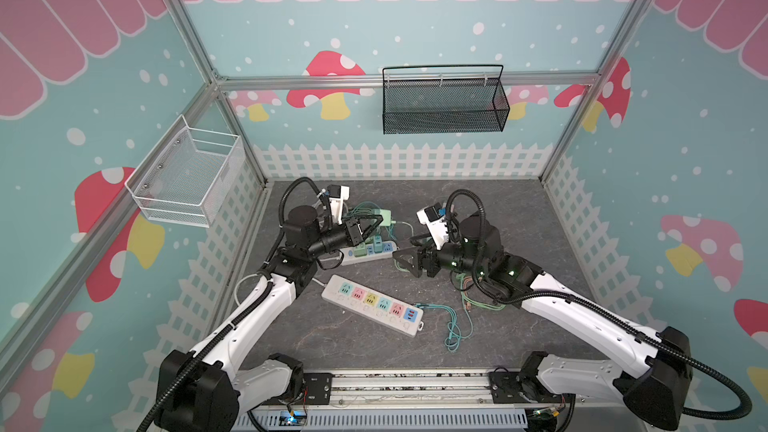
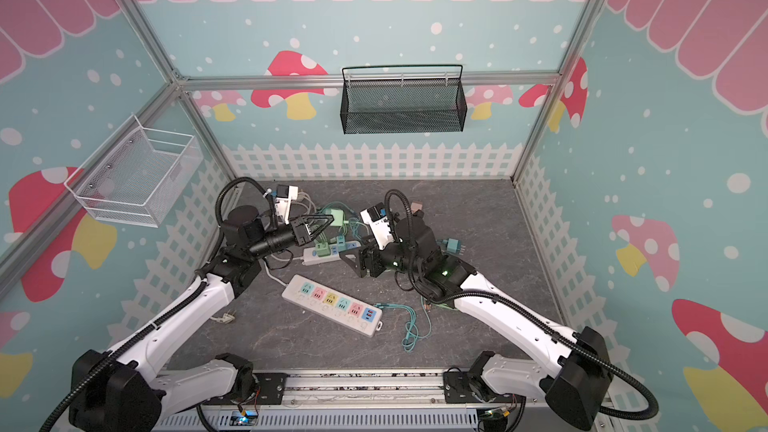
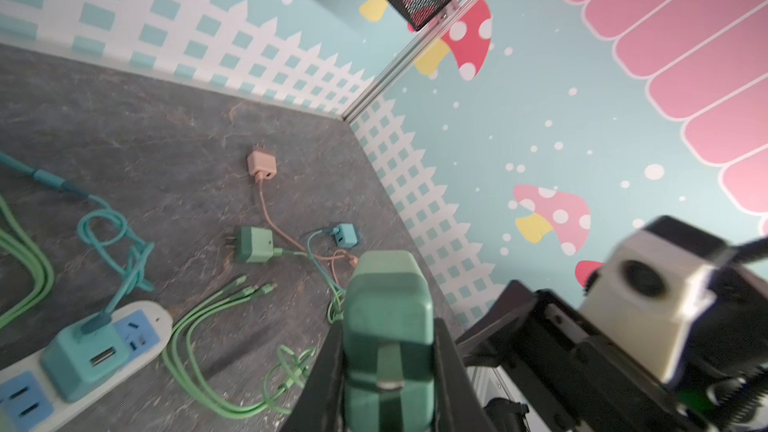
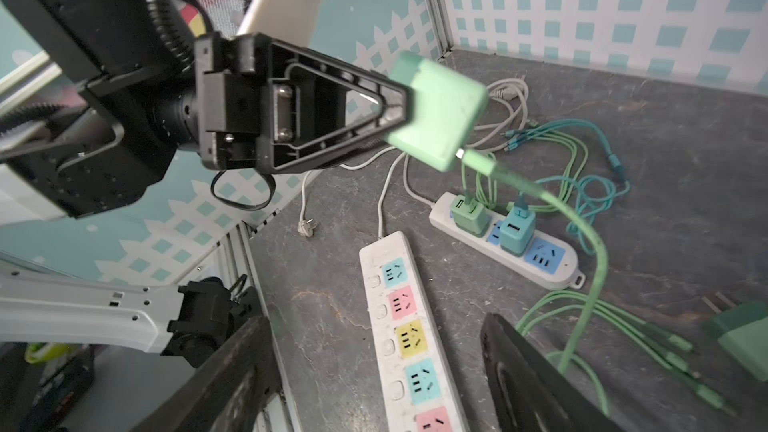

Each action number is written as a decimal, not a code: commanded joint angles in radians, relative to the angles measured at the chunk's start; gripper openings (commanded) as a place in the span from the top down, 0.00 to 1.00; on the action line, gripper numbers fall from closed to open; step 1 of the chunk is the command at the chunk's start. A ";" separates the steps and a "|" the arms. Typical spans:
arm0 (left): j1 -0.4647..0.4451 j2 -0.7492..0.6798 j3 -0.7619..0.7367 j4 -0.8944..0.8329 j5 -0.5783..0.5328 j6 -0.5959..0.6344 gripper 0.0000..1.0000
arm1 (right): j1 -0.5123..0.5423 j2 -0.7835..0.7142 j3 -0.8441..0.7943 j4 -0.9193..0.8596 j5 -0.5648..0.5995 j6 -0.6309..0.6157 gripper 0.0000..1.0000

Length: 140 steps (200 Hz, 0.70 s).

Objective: Insert the plug
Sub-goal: 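Raise the green charger held by both grippers above the power strips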

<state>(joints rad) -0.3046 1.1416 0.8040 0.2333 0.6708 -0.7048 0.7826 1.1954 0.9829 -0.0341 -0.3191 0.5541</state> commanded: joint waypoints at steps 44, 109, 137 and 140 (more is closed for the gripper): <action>-0.025 -0.101 -0.172 0.429 -0.087 -0.091 1.00 | -0.035 0.121 -0.044 0.509 -0.223 0.264 0.19; -0.037 -0.187 -0.264 0.526 -0.156 -0.135 1.00 | -0.069 0.237 -0.016 0.727 -0.293 0.381 0.29; -0.040 -0.189 -0.283 0.573 -0.148 -0.163 1.00 | -0.071 0.244 -0.015 0.798 -0.321 0.393 0.33; -0.041 -0.188 -0.286 0.582 -0.148 -0.168 1.00 | -0.070 0.245 -0.015 0.808 -0.323 0.395 0.33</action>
<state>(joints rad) -0.3370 0.9657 0.5385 0.7074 0.5423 -0.8219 0.7132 1.4372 0.9565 0.6323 -0.5945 0.9035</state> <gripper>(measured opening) 0.209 0.677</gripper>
